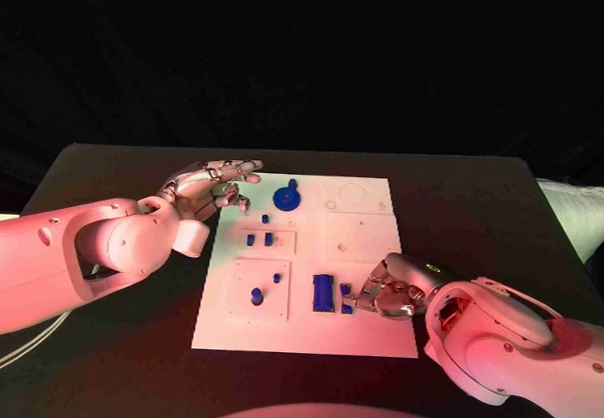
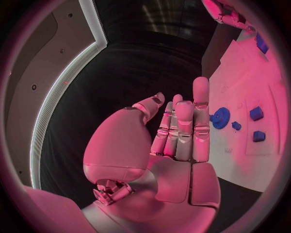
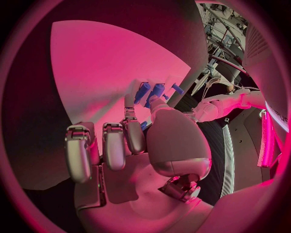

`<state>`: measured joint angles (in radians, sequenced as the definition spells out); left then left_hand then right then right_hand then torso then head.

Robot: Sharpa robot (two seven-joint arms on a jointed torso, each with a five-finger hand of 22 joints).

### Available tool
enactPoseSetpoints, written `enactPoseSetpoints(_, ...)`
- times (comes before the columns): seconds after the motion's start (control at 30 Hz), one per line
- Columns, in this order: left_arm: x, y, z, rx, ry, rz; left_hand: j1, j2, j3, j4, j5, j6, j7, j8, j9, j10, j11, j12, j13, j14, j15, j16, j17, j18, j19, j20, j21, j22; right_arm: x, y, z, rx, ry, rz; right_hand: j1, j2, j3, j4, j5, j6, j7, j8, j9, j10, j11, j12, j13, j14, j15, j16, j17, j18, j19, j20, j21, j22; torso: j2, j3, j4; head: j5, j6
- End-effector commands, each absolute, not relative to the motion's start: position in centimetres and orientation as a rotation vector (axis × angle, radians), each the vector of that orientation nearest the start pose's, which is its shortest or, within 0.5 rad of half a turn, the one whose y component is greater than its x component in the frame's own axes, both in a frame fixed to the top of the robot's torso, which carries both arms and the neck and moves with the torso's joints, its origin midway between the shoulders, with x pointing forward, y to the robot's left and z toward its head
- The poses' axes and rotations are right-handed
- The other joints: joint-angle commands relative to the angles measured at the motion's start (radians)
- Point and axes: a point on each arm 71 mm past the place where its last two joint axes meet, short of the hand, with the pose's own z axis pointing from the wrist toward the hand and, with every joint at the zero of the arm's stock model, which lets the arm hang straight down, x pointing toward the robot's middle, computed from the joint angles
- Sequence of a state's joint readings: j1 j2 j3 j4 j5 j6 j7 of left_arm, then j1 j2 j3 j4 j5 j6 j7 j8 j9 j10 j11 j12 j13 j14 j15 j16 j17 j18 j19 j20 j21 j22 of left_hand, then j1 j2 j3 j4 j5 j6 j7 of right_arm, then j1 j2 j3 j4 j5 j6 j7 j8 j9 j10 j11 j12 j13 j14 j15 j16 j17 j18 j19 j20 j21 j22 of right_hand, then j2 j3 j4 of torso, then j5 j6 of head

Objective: Assemble the parts on the task board

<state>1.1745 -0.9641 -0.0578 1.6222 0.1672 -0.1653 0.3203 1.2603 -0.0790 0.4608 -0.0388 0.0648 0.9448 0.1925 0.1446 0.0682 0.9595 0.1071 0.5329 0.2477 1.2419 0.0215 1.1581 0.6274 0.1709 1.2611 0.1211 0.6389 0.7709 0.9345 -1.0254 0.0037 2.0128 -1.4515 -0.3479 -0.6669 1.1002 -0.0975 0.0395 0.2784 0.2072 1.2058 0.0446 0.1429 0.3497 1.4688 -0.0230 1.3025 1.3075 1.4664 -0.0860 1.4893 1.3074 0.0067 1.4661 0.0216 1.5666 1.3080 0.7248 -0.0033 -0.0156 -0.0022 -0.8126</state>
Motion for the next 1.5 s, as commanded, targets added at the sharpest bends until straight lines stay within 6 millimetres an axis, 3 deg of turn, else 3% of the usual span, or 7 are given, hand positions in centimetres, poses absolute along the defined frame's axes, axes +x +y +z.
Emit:
enactPoseSetpoints(0.03,45.9,23.1,-19.4,-1.348,1.518,-1.672,0.002,0.008,-0.001,-0.007,0.004,-0.006,-0.001,0.006,0.001,-0.006,0.001,0.003,-0.001,-0.005,0.001,0.005,-0.001,0.011,-0.007,-0.001,-0.005,-0.001,34.2,-17.7,-23.8,0.136,2.056,0.541,0.011,-0.01,-0.016,-0.004,-0.012,-0.008,0.002,0.0,0.004,0.034,-0.005,0.0,0.139,0.08,-0.006,0.003,0.133,-0.007,0.105,-0.005,0.004,0.263,0.0,-0.0001,-0.0027,0.001,0.0)
enactPoseSetpoints(0.37,46.0,23.1,-19.5,-1.348,1.52,-1.674,0.002,0.008,-0.001,-0.007,0.004,-0.006,-0.001,0.006,0.001,-0.006,0.001,0.003,-0.001,-0.005,0.001,0.005,-0.001,0.011,-0.007,-0.001,-0.005,-0.001,34.3,-18.1,-24.3,0.116,2.095,0.513,0.077,0.019,-0.047,-0.029,-0.038,-0.012,0.003,0.002,0.019,0.033,-0.005,-0.002,0.14,0.08,-0.006,0.003,0.133,-0.007,0.105,-0.005,0.004,0.263,0.0,-0.0006,0.0017,-0.005,-0.001)
enactPoseSetpoints(0.8,45.9,23.1,-19.5,-1.348,1.521,-1.674,0.002,0.008,-0.001,-0.007,0.004,-0.006,-0.001,0.006,0.001,-0.006,0.001,0.003,-0.001,-0.005,0.001,0.005,-0.001,0.011,-0.007,-0.001,-0.005,-0.001,34.9,-17.7,-24.8,0.117,2.093,0.498,0.089,0.058,-0.061,-0.027,-0.036,-0.013,0.003,0.004,0.028,0.033,-0.004,-0.005,0.138,0.081,-0.006,0.004,0.135,-0.007,0.105,-0.005,0.004,0.263,0.0,-0.0013,0.0026,-0.005,-0.004)
enactPoseSetpoints(0.97,45.9,23.1,-19.5,-1.348,1.52,-1.672,0.002,0.008,-0.001,-0.007,0.004,-0.006,-0.001,0.006,0.001,-0.006,0.001,0.003,-0.001,-0.005,0.001,0.005,-0.001,0.011,-0.007,-0.001,-0.005,-0.001,35.1,-17.5,-25.0,0.107,2.104,0.489,0.09,0.06,-0.063,-0.028,-0.035,-0.013,0.003,0.004,0.029,0.033,-0.004,-0.006,0.138,0.081,-0.006,0.005,0.136,-0.007,0.105,-0.005,0.004,0.263,0.0,-0.0007,0.0014,-0.002,-0.005)
enactPoseSetpoints(1.07,45.9,23.1,-19.5,-1.348,1.52,-1.672,0.002,0.008,-0.001,-0.007,0.004,-0.006,-0.001,0.006,0.001,-0.006,0.001,0.003,-0.001,-0.005,0.001,0.005,-0.001,0.011,-0.007,-0.001,-0.005,-0.001,35.2,-17.3,-25.2,0.092,2.12,0.482,0.118,0.057,-0.069,-0.047,-0.04,-0.015,0.003,0.004,0.033,0.032,-0.005,-0.006,0.138,0.081,-0.006,0.004,0.135,-0.007,0.105,-0.005,0.004,0.263,0.0,-0.0003,0.0017,-0.002,-0.005)
enactPoseSetpoints(1.2,45.9,23.1,-19.4,-1.342,1.522,-1.67,0.002,0.008,-0.001,-0.007,0.004,-0.006,-0.001,0.006,0.001,-0.006,0.001,0.003,-0.001,-0.005,0.001,0.005,-0.001,0.011,-0.007,-0.001,-0.005,-0.001,35.2,-17.2,-25.3,0.075,2.13,0.479,0.185,0.052,-0.075,-0.099,-0.126,-0.017,0.003,0.006,0.041,0.031,-0.005,-0.009,0.137,0.08,-0.007,0.003,0.135,-0.007,0.105,-0.005,0.004,0.263,0.0,-0.0005,0.001,-0.002,-0.006)
enactPoseSetpoints(1.5,45.9,23.1,-19.4,-1.338,1.526,-1.669,0.001,0.008,-0.001,-0.007,0.004,-0.008,-0.001,0.008,0.001,-0.008,0.002,0.006,-0.002,-0.006,0.002,0.006,-0.003,0.011,-0.007,-0.001,-0.005,-0.001,35.1,-17.0,-25.3,0.071,2.123,0.49,0.195,0.049,-0.09,-0.115,-0.15,-0.018,0.005,0.005,0.047,0.032,-0.003,-0.007,0.138,0.08,-0.005,0.003,0.135,-0.007,0.105,-0.004,0.004,0.263,-0.001,-0.0003,0.0005,-0.005,-0.003)
